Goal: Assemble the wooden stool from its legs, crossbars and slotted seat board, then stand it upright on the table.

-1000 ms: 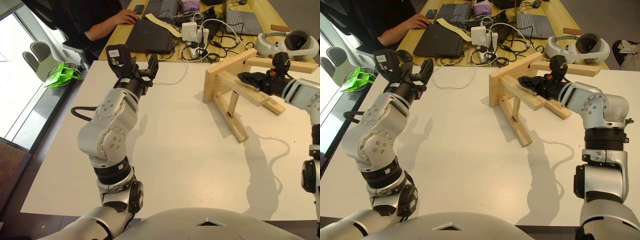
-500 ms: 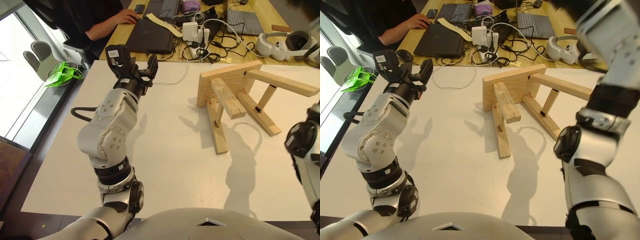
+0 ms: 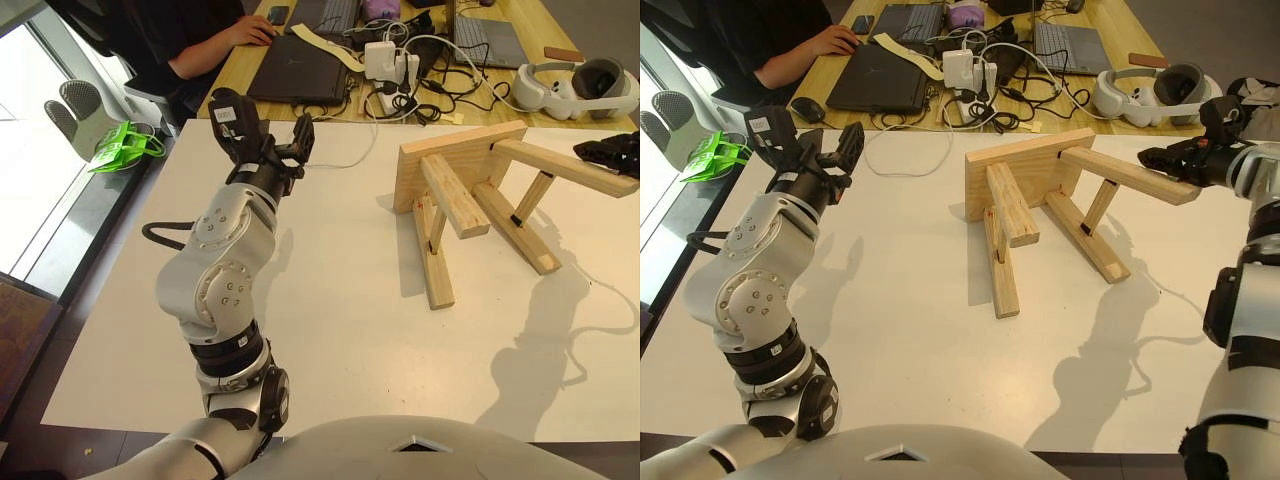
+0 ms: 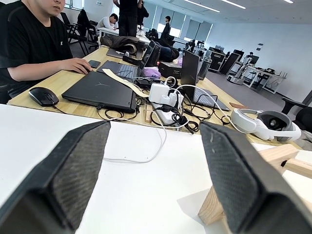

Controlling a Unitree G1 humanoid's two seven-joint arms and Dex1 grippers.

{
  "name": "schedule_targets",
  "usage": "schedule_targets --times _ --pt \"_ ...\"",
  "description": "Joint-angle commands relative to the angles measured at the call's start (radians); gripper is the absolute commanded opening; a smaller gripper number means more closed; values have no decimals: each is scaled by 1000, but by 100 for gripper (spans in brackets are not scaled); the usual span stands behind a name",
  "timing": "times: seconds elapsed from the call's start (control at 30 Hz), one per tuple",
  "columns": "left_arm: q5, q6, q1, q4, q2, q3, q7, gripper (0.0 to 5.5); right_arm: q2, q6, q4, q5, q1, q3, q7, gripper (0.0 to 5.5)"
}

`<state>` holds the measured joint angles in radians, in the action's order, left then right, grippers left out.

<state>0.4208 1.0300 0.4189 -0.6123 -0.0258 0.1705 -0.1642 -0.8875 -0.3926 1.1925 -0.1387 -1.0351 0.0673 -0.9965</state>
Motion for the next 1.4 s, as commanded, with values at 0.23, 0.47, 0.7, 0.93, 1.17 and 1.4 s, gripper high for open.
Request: schedule_targets --times 0.23,0.47,0.7,0.93,1.17,1.4 --pt "-10 11 5 3 -3 -4 2 339 65 -433 -497 -213 322 -110 -277 309" --pt "-10 11 -3 -5 -5 -5 3 339 50 -674 -734 -368 497 -309 -145 401" --pt "-3 20 22 23 -13 -25 25 339 327 -1153 -895 -549 562 -797 244 520" --pt "-3 21 52 62 -25 -40 58 339 527 -1221 -818 -539 492 -969 536 523" --pt "-8 17 74 100 -42 -67 92 339 616 -1066 -647 -537 350 -1186 771 523" --pt "-11 16 91 120 -52 -79 110 339 644 -1016 -605 -598 335 -1158 819 434"
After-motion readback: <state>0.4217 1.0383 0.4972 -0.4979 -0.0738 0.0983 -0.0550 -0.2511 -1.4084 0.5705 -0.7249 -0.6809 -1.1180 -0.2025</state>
